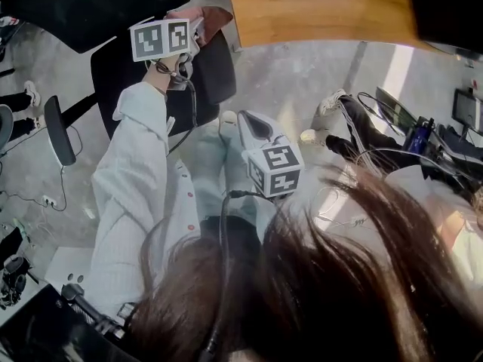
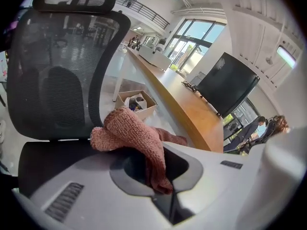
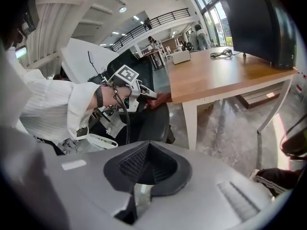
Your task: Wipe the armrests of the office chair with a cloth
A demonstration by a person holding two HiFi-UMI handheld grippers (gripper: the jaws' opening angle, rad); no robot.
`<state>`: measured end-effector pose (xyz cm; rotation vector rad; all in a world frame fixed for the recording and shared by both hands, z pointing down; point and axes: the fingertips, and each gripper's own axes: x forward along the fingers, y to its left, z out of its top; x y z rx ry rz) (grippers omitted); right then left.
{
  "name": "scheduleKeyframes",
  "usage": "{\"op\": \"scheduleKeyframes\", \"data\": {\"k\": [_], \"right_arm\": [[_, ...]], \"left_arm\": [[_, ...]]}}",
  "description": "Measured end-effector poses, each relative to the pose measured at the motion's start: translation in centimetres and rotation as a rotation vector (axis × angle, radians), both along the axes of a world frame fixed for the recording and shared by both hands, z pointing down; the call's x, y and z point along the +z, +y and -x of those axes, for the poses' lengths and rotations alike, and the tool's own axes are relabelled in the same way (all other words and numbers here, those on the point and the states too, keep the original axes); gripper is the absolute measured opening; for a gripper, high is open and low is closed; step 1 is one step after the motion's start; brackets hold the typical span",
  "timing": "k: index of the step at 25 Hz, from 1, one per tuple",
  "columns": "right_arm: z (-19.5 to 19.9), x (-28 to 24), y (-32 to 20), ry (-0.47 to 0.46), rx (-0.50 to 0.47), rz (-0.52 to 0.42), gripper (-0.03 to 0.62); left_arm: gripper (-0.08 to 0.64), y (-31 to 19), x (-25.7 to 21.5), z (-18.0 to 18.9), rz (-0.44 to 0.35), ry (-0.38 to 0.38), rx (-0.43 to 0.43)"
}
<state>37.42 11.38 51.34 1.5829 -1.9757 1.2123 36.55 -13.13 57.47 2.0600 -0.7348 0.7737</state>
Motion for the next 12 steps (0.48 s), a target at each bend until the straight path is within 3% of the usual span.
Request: {"op": "scheduleKeyframes", "data": {"k": [6,12], "right_arm": [[1.1,0.0,-1.0,-0.006,-0.030,-0.018,0.002],[2.6,0.7,-2.2,-0.008,-0.053,-0.027,0.002]], "left_arm": [[0.041,0.7,0.5,-0.2,0.007,-0.001,-0.003],[0.041,4.7,2.1,0.4,0.133,0.052,0.027]]}}
